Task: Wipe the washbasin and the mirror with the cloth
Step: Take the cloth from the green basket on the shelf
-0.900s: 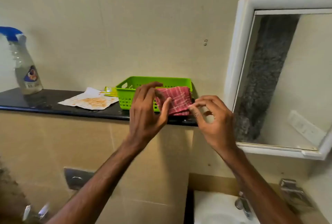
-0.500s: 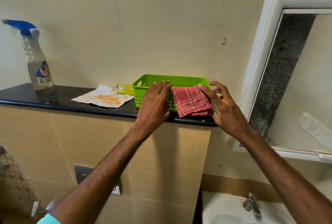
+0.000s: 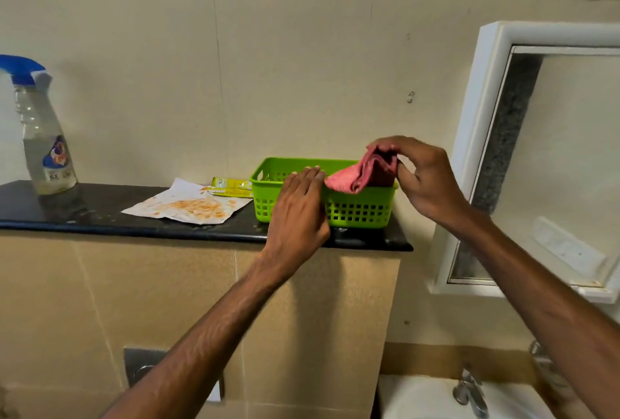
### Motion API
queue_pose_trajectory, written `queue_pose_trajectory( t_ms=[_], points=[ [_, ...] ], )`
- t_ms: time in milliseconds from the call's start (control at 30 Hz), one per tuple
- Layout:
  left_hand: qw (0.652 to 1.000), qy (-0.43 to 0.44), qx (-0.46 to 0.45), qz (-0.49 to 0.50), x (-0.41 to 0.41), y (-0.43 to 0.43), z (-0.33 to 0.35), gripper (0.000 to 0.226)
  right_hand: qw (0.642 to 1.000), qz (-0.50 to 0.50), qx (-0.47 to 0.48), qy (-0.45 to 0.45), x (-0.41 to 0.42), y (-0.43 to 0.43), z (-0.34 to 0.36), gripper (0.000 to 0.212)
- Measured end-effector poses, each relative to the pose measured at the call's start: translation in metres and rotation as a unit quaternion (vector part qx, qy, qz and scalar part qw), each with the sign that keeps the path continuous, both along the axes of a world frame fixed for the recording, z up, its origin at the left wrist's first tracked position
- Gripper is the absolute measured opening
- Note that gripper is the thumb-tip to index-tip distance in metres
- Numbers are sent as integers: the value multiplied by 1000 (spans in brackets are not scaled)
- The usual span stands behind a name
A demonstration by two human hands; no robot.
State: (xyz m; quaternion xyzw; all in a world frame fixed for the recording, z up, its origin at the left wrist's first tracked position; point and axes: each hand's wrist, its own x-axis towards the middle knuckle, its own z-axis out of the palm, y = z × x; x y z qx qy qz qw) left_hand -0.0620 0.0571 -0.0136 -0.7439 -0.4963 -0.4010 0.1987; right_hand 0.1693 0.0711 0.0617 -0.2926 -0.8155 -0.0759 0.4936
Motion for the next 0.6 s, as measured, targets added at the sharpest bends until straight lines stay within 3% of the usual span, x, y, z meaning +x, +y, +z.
queue_pose_trajectory(
  t_ms=[233, 333, 433, 500, 600],
  points=[
    [994, -93, -34, -41, 8, -3, 7, 75, 978, -39, 37, 200, -26, 1, 80, 27],
    [966, -206, -90, -127, 17, -24, 31, 79, 964, -55, 75, 250, -14, -14, 109, 20],
    [905, -333, -112, -241, 36, -40, 56, 80, 958, -81, 61, 268, 1, -42, 114, 16],
    [838, -408, -151, -329, 53, -49, 64, 77, 956, -111, 13, 272, 14, -60, 102, 15],
    [720, -463, -311, -413, 84, -63, 48, 57, 941, -125, -99, 300, 37, -78, 68, 9]
  ],
)
